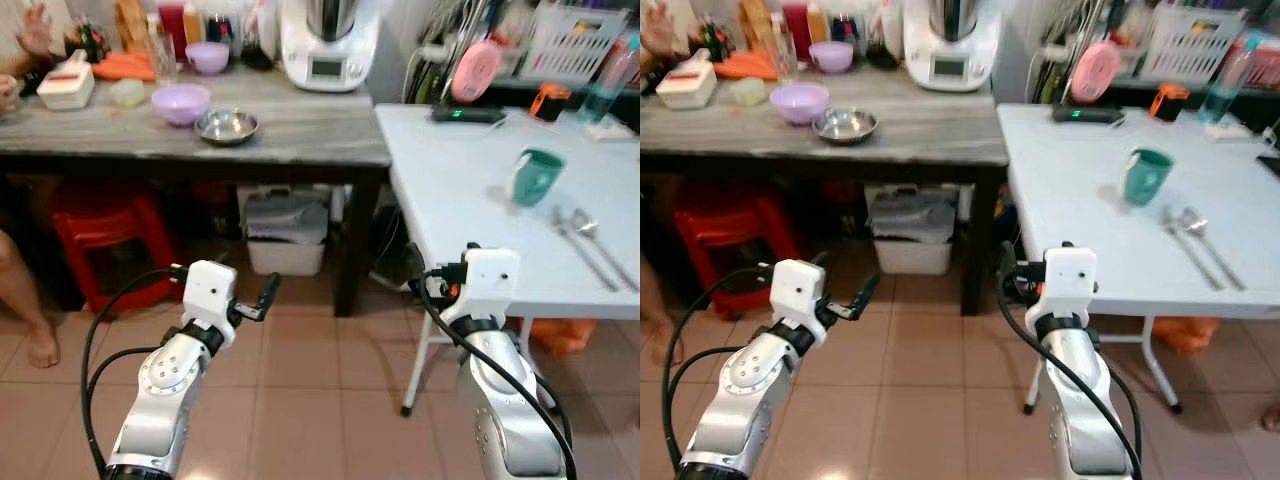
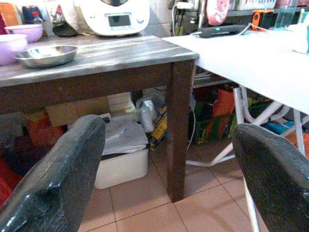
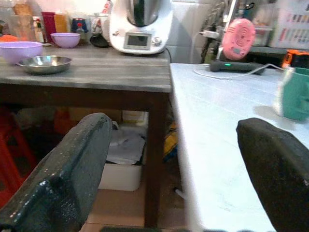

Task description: Setting the table

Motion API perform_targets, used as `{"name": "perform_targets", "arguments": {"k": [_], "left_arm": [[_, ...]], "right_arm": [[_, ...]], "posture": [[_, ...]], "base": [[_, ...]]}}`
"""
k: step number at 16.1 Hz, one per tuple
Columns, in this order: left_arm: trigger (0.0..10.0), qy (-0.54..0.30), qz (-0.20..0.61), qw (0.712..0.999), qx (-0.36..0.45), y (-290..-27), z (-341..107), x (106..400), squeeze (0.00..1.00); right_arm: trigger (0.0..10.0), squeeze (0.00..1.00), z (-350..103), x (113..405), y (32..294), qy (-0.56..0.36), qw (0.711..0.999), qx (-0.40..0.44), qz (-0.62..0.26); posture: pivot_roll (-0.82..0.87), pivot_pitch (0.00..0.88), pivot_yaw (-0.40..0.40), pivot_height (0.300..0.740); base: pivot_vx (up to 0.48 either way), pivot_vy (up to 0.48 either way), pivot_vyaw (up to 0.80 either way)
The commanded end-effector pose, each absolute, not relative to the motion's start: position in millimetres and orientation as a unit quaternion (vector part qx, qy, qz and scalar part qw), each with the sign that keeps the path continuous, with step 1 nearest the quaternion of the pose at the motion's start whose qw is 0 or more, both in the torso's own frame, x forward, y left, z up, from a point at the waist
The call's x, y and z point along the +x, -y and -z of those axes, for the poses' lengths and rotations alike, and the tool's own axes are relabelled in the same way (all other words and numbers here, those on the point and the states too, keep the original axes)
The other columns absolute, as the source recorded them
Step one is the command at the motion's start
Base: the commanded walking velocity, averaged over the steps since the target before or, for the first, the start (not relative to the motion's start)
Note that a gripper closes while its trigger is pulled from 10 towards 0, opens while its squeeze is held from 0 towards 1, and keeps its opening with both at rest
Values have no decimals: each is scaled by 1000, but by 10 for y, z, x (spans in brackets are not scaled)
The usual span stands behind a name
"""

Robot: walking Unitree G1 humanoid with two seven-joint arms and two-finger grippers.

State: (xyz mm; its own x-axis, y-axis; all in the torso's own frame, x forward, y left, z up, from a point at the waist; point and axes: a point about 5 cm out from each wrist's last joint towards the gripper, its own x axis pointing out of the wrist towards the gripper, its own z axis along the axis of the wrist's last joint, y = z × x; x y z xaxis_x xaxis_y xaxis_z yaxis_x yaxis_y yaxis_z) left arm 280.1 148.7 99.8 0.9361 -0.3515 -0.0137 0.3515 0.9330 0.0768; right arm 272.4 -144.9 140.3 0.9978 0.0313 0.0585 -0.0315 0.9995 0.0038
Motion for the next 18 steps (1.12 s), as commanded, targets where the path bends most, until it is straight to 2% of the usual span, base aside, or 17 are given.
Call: {"name": "perform_targets", "arguments": {"k": [1, 15, 18], "left_arm": [[10000, 2, 195, 980, 39, -1392, -1011, 2803, 0], [10000, 1, 196, 980, 40, -1380, -1005, 2813, 0], [10000, 10, 198, 980, 32, -1370, -1024, 2813, 0]], "right_arm": [[10000, 0, -1416, 2714, 1525, 32, 999, -1, -4], [10000, 0, -1424, 2723, 1511, 35, 999, 1, -6], [10000, 0, -1423, 2723, 1515, 35, 999, 1, -6]], "posture": [[-8, 22, -36, 740], [-9, 20, -34, 740], [-10, 20, -35, 740]], "base": [[0, -349, 0], [0, -351, 0], [0, 0, 0]]}}
